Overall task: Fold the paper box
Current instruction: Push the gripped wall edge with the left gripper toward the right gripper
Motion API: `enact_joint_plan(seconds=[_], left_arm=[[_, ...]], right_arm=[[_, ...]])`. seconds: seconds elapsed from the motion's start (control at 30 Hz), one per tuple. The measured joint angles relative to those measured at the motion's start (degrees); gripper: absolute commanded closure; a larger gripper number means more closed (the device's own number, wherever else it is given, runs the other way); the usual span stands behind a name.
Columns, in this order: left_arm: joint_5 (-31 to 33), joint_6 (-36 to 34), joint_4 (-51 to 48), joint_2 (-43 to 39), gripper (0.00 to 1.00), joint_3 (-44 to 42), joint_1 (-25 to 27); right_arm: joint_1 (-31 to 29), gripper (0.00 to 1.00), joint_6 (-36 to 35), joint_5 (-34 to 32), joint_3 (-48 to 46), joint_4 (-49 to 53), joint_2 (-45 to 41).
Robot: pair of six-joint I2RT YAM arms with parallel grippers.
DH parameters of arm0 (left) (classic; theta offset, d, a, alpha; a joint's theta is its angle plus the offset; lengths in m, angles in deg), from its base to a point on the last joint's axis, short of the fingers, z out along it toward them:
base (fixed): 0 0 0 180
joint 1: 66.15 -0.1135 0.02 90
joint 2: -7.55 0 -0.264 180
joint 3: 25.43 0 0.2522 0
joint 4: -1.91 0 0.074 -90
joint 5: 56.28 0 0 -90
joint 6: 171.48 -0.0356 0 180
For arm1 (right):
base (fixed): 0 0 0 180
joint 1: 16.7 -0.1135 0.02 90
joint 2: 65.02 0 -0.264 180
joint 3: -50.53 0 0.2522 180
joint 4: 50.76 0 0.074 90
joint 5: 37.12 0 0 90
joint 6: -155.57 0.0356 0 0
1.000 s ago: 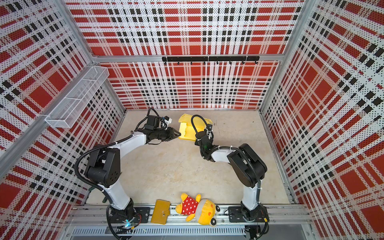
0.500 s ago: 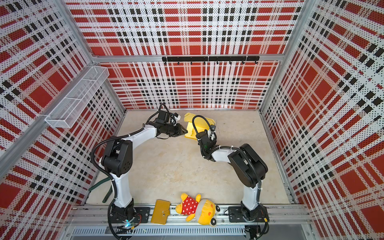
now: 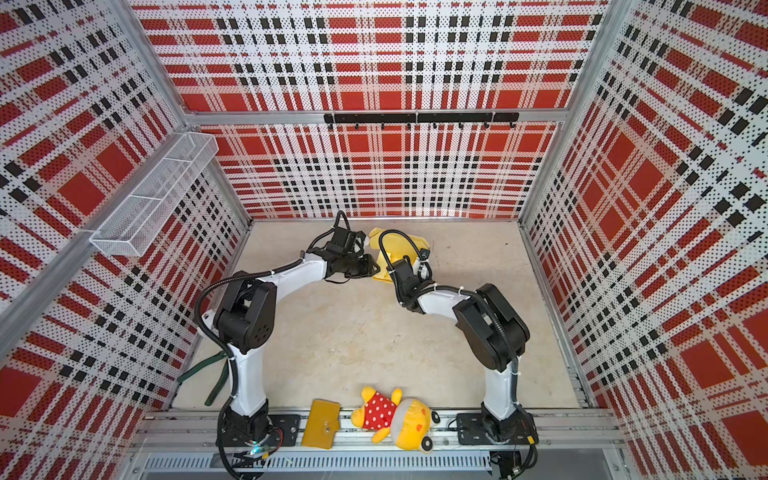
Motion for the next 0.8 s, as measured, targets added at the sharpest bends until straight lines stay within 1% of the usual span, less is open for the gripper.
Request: enact_joint_plan(seconds=[0.2, 0.47, 0.6, 0.8], left_arm=[[5.2, -0.6, -1.3, 0.9, 0.72, -0.2, 1.0], [15.1, -1.3, -5.0, 2.2, 0.73, 0.2, 4.6], [16.7, -0.9, -6.0, 3.0, 0.75, 0.7, 5.0], [18.4, -0.1, -6.6, 3.7, 0.87, 1.1, 5.2]], right_arm=[[0.0, 1.0, 3.3, 2.6, 2.5, 3.5, 2.8], [0.0, 1.0, 5.3, 5.1, 3.4, 6.2, 4.7], [0.0, 1.0, 5.7, 5.3, 3.4, 6.4, 4.7], [0.0, 1.0, 5.8, 5.4, 3.5, 6.4, 4.7]])
